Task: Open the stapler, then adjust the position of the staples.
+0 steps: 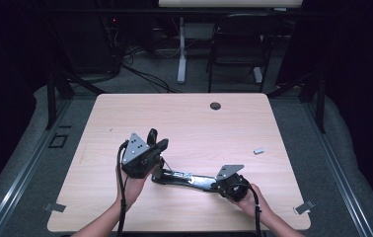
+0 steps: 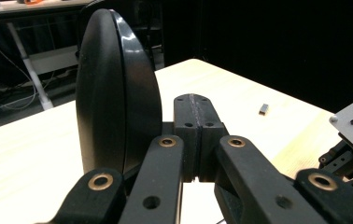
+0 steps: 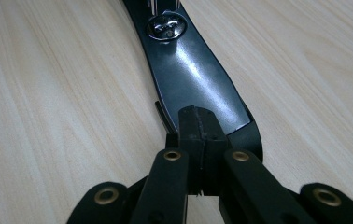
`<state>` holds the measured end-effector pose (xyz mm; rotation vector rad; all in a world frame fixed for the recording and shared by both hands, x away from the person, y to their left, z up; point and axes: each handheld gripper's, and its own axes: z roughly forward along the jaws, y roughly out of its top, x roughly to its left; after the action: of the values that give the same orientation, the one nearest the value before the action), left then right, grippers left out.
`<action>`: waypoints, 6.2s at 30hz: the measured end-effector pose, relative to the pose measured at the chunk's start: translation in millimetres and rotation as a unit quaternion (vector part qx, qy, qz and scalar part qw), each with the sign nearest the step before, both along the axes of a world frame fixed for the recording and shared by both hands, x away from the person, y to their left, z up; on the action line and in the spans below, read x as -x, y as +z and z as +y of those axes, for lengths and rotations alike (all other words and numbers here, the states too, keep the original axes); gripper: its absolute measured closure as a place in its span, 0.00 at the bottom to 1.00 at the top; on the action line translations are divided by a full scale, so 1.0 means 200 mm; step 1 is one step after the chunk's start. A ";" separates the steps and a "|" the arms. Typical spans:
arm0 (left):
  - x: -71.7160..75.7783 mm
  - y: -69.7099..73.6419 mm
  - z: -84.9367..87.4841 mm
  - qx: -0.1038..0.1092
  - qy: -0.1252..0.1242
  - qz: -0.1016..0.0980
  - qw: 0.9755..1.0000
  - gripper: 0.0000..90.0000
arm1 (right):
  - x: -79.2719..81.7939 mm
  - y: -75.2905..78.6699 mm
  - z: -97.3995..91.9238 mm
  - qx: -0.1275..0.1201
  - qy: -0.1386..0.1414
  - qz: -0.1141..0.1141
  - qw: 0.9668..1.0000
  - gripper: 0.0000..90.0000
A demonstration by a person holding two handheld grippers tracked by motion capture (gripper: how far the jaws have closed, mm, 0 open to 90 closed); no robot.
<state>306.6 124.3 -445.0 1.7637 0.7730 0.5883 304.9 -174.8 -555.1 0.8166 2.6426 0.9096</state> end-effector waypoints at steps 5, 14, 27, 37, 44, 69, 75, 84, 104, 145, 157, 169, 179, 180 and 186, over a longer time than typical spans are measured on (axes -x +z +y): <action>-0.01 0.00 0.03 -0.002 0.003 -0.002 1.000 1.00 | 0.00 0.00 0.00 0.000 -0.001 0.000 1.000 1.00; -0.01 -0.01 0.08 -0.003 0.012 -0.004 1.000 1.00 | 0.00 0.00 0.00 -0.008 -0.004 0.003 1.000 1.00; -0.02 -0.03 0.13 -0.003 0.031 0.008 0.999 1.00 | -0.01 0.00 -0.01 -0.005 -0.002 0.004 1.000 1.00; -0.02 -0.04 0.15 -0.004 0.042 0.012 0.999 1.00 | 0.00 0.00 -0.01 -0.005 -0.001 0.004 1.000 1.00; -0.03 -0.04 0.19 0.001 0.045 0.019 0.999 1.00 | 0.00 0.00 0.00 -0.008 0.000 0.005 1.000 1.00; -0.05 -0.09 0.41 0.057 0.105 0.086 0.989 0.96 | -0.01 0.00 0.00 0.000 0.001 0.006 1.000 1.00; -0.03 -0.07 0.36 0.035 0.068 0.080 0.994 0.85 | 0.00 0.00 0.00 0.002 0.005 0.004 1.000 0.99; 0.04 -0.09 0.28 0.016 0.005 0.105 0.994 0.43 | 0.00 0.02 0.01 0.050 0.020 -0.004 0.999 0.79; 0.12 -0.13 0.37 -0.022 -0.053 0.141 0.988 0.12 | -0.07 0.12 -0.17 0.043 -0.040 0.013 0.998 0.16; 0.02 -0.25 0.54 -0.076 -0.010 0.232 0.970 0.00 | -0.31 0.18 -0.57 0.057 -0.161 0.112 0.979 0.00; -0.01 -0.27 0.54 -0.085 -0.001 0.236 0.968 0.00 | -0.41 0.22 -0.63 0.071 -0.169 0.139 0.973 0.00; -0.03 -0.27 0.57 -0.081 0.011 0.237 0.968 0.00 | -0.58 0.26 -0.64 0.067 -0.209 0.154 0.964 0.13; -0.03 -0.28 0.56 -0.087 0.011 0.240 0.967 0.00 | -0.73 0.22 -0.61 0.096 -0.232 0.163 0.954 0.15; -0.03 -0.28 0.56 -0.089 0.012 0.240 0.967 0.00 | -0.74 0.20 -0.61 0.088 -0.241 0.161 0.953 0.16; -0.03 -0.28 0.55 -0.094 0.012 0.242 0.966 0.00 | -0.78 0.16 -0.65 0.095 -0.250 0.175 0.947 0.20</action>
<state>313.2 234.8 -501.6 2.1102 1.1020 0.2482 461.4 -303.9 -523.4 1.6182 2.5323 0.3976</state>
